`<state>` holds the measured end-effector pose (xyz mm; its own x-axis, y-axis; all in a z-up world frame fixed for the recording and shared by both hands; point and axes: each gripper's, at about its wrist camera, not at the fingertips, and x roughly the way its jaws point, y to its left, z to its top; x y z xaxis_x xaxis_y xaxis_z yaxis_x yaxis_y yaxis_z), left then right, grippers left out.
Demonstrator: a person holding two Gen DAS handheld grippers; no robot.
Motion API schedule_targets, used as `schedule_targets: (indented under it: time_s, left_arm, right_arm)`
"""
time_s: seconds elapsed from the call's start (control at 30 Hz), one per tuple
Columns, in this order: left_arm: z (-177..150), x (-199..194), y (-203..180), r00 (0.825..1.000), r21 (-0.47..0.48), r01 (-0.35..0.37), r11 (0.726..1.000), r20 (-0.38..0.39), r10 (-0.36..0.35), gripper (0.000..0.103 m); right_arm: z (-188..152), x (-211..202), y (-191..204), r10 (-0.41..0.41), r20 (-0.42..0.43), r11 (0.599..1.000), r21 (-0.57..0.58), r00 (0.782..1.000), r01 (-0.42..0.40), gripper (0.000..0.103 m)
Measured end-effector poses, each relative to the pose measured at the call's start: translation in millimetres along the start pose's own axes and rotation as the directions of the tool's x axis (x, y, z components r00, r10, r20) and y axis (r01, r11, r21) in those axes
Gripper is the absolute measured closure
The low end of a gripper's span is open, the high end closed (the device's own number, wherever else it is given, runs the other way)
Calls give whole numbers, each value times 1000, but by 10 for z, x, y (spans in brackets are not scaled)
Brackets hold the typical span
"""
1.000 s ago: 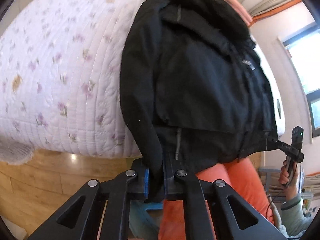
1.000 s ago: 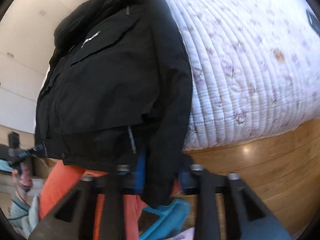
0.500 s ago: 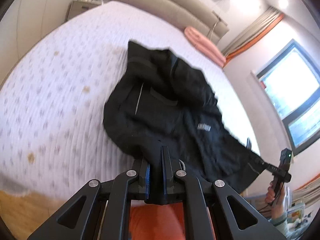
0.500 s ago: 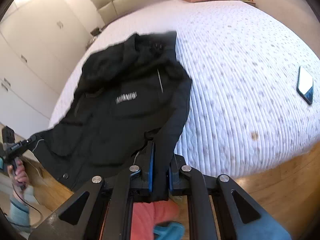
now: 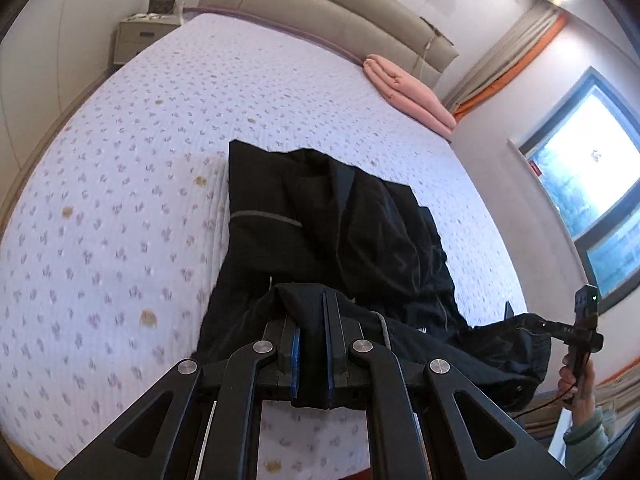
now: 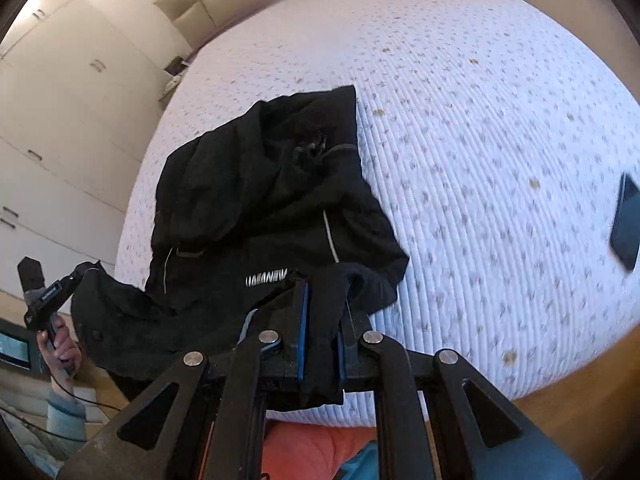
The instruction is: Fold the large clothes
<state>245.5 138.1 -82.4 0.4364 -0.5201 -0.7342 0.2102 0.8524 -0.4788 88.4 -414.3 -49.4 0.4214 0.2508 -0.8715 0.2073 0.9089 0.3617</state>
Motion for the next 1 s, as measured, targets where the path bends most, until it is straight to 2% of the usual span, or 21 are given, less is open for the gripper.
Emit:
schedule_targets:
  time_s: [0.2, 0.37, 0.5, 0.6, 0.67, 0.77, 0.83, 1.0]
  left_arm:
    - [712, 156, 154, 1000, -39, -2, 999, -23, 1, 93]
    - [1348, 389, 282, 1000, -53, 19, 998, -3, -20, 93]
    - [1674, 869, 292, 998, 10, -58, 998, -1, 58, 93]
    - [1701, 1423, 411, 988, 30, -146, 989, -40, 147, 91]
    - [1651, 1776, 554, 982, 2, -174, 985, -80, 174, 90]
    - [1521, 2171, 761, 970, -44, -194, 980, -157, 185, 89]
    - [1492, 2227, 815, 971, -57, -184, 981, -165, 172, 89]
    - [1638, 1950, 676, 970, 71, -171, 983, -162, 181, 87]
  right_arm:
    - [949, 86, 266, -81, -37, 997, -11, 996, 81, 89]
    - [1642, 182, 441, -117, -12, 993, -2, 993, 117, 89]
    - [2091, 538, 457, -163, 2, 986, 16, 987, 163, 87]
    - [2247, 1075, 414, -228, -23, 974, 3, 973, 229, 84]
    - [2266, 1477, 365, -264, -66, 964, -12, 962, 264, 81]
    - [2239, 2002, 243, -263, -137, 964, -13, 955, 264, 78]
    - [2218, 2165, 172, -249, -161, 968, -3, 955, 252, 77]
    - [2339, 1995, -81, -118, -161, 989, 67, 980, 130, 76]
